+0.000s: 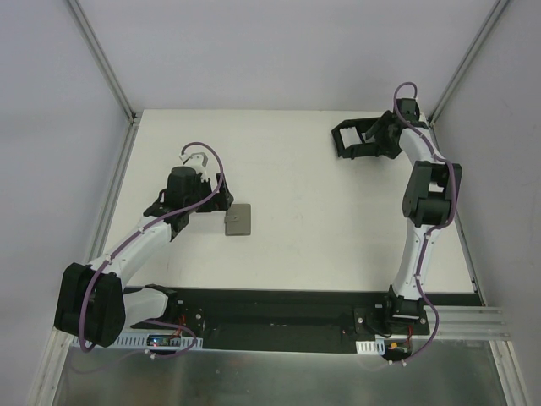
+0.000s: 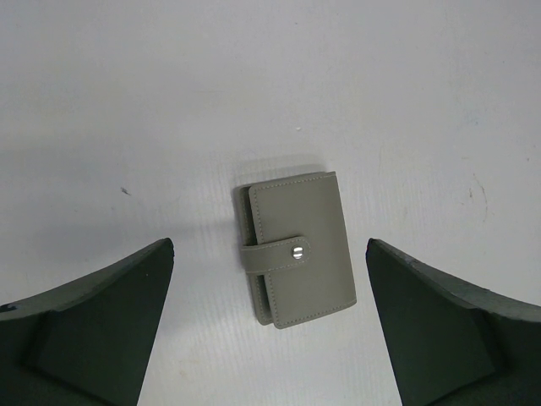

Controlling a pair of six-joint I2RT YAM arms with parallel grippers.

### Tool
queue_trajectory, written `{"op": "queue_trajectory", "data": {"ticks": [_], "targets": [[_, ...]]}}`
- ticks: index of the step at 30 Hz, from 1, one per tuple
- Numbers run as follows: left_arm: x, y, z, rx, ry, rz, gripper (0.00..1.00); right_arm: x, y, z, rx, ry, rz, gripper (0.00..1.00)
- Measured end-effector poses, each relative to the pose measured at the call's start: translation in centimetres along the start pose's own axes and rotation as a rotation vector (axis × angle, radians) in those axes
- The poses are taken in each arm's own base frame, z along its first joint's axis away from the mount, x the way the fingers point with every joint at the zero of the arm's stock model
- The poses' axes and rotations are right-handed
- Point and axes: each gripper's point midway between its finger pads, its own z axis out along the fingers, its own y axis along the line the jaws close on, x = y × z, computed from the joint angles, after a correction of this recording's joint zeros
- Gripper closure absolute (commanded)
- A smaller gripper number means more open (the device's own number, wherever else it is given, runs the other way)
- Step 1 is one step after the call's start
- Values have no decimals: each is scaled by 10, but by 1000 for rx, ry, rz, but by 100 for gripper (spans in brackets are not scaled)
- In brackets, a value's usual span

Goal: Put the credit cards into the card holder
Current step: Move the storage box to the center of the board.

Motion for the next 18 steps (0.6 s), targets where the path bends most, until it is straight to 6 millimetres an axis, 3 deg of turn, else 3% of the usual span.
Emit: {"op": "queue_trajectory", "data": {"ticks": [12,18], "targets": [[0,0,0,0,0,0,4,27,3,8,-8,29,-26,24],[2,1,0,-1,2,-1,4,47,3,-6,-10,37,-33,25]]}}
